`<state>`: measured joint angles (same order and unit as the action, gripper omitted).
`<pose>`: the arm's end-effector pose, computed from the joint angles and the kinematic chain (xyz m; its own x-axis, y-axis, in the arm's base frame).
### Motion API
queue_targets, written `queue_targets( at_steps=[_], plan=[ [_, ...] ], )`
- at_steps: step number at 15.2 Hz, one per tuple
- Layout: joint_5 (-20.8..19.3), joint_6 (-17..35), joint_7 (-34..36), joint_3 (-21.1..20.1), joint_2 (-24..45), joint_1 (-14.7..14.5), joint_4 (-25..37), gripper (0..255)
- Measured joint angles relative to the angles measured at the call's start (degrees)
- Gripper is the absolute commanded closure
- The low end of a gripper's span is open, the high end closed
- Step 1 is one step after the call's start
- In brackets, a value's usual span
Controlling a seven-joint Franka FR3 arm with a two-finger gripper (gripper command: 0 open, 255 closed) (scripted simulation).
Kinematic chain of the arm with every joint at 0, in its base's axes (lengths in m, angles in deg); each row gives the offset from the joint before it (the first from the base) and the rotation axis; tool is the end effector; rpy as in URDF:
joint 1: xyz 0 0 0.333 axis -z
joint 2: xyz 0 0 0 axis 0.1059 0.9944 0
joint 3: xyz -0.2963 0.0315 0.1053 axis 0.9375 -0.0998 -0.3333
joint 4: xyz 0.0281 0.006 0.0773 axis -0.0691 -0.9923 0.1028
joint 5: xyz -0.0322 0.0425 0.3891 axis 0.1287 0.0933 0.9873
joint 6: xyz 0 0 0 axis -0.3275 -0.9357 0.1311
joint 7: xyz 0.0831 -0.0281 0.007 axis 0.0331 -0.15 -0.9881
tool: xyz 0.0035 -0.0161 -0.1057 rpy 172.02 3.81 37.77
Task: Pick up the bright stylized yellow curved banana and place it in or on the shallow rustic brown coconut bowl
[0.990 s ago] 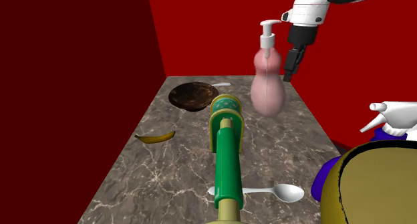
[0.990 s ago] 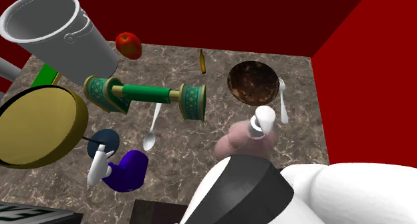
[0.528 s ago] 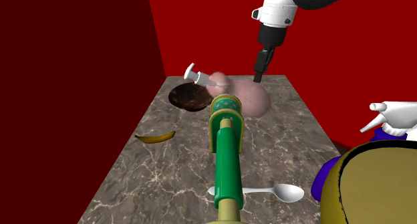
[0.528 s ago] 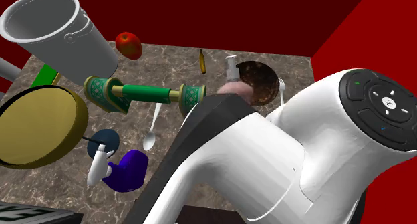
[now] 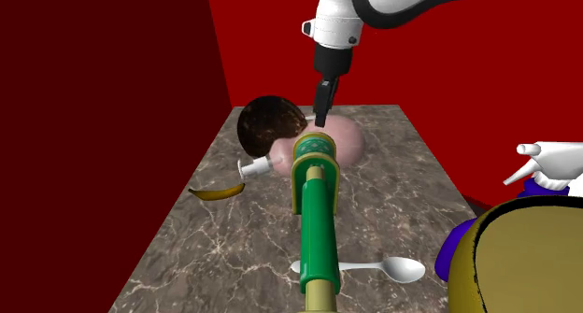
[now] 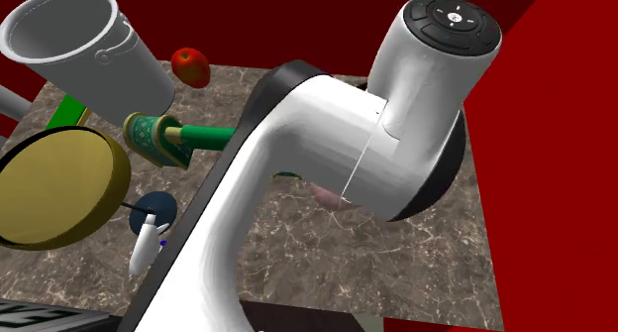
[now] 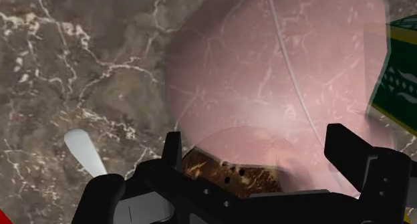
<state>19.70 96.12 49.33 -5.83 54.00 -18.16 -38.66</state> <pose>0.4334 0.2125 0.5770 0.8561 0.5056 0.1069 0.5087 -0.8610 -0.0020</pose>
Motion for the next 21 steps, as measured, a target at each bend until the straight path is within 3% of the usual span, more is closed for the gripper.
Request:
queue_targets(
  at_steps=[11, 21],
  plan=[
    [-7.9, 1.1, 2.9, -8.3, 18.2, -5.8, 15.2, 0],
    [-19.1, -1.2, 5.1, -12.5, 36.2, -14.9, 34.4, 0]
  ],
)
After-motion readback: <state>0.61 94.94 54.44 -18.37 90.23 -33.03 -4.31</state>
